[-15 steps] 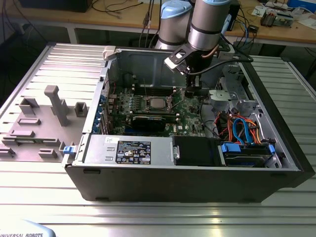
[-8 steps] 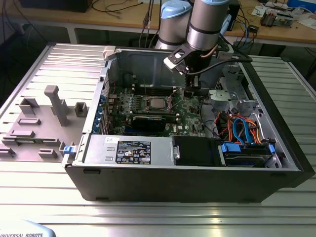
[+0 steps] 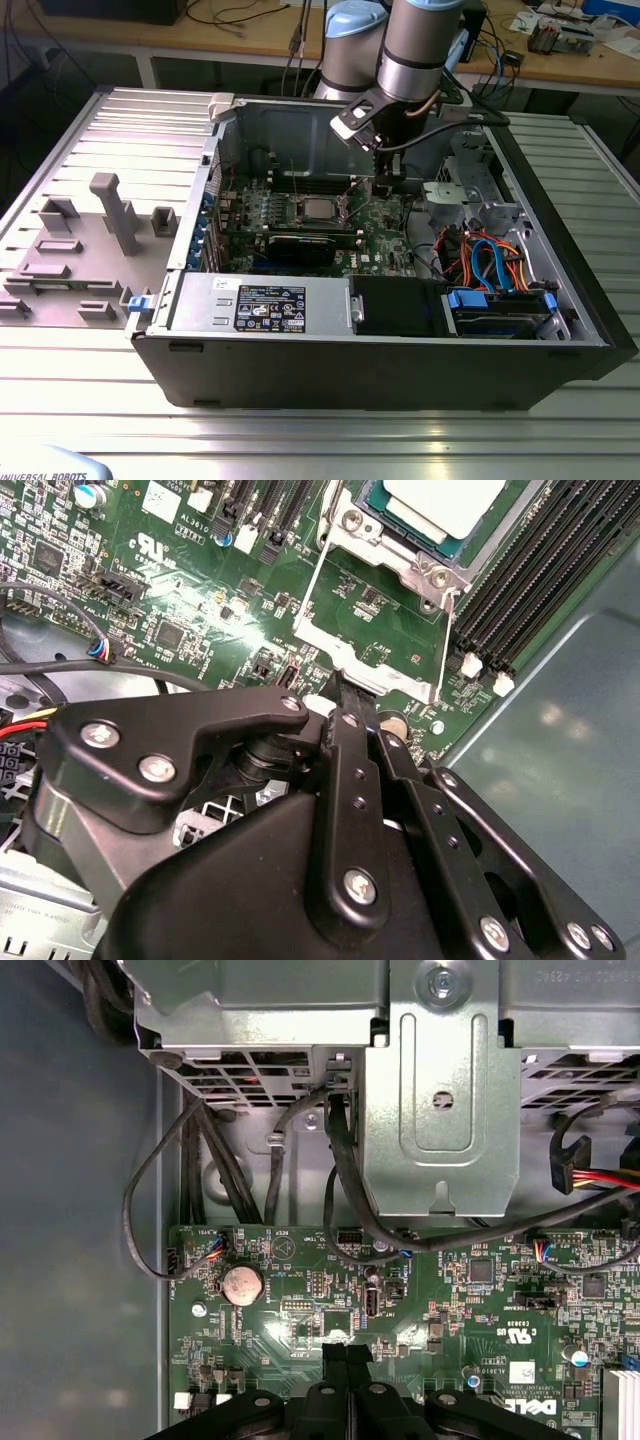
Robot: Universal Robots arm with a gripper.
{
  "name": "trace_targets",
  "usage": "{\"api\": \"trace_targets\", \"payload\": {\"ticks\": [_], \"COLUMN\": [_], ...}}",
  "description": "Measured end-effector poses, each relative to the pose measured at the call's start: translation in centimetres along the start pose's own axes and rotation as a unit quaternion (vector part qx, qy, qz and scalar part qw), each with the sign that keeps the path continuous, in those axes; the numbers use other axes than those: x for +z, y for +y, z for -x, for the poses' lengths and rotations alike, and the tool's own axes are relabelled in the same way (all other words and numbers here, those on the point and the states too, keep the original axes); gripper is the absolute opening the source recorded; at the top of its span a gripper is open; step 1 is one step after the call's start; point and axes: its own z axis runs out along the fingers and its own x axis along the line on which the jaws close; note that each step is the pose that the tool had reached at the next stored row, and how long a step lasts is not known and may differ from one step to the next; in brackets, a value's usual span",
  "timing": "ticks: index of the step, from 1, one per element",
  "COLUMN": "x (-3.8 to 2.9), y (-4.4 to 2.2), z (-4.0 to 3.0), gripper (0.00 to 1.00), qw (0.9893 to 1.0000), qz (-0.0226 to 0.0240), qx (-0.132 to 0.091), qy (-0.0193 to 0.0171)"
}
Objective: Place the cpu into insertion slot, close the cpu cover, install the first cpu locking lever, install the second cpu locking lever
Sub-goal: 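Close the cpu cover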
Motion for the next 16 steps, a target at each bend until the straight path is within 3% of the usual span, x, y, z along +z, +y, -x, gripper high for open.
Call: {"api": "trace_targets", "payload": {"ticks": [16], "x": [0.00], "y": [-0.37], "z": [0.00], "gripper": [0.11], "qw": [1.0000], "qz": [0.0000], "qx": [0.000], "qy": [0.0000]}}
